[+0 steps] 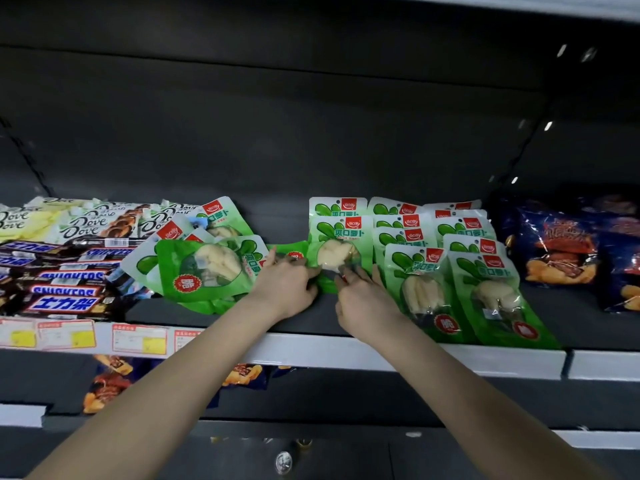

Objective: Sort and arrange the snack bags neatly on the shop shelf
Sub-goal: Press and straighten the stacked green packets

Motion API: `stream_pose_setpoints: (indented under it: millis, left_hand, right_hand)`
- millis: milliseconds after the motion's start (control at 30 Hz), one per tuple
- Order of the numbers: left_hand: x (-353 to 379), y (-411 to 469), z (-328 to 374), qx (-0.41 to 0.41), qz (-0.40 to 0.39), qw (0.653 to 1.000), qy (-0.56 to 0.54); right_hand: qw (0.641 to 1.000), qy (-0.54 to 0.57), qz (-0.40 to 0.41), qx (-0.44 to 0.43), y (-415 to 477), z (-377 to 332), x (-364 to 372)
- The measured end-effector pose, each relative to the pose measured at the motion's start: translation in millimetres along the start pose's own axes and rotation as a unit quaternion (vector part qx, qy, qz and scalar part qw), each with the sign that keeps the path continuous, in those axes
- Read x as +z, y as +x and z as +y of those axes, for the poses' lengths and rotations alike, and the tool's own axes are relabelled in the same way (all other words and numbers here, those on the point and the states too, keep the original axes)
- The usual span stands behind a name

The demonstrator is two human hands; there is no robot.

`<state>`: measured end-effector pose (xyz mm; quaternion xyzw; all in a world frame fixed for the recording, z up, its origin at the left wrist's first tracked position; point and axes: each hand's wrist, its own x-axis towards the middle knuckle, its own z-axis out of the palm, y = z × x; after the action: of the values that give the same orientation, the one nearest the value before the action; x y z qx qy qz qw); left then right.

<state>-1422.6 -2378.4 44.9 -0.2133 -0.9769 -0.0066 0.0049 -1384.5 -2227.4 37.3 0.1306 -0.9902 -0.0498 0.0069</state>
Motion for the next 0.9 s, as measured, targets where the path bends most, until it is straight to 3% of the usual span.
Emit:
stream_pose_setpoints:
  millis: [233,400,600,900]
  left_hand:
    - [8,8,0,-0.017,-0.011,1.000,-0.006]
    - [7,10,1,-0.025,-0.010,1.000,-0.005]
    - [1,2,-14,-0.064,0.058,0.996,-0.022]
    - [-4,-28,-59,-0.124,0.083,0.989,-0.011]
  right_hand:
    - [0.993,0.109,-0.025,0.026,9,3,0]
    - [0.992,0.121,-0.001,0.027,11,5,0]
    - [0.990,0.102,0.097,-0.022,19,-5,-7]
    - [0.985,0.121,0.077,-0.094,43,-51,-7]
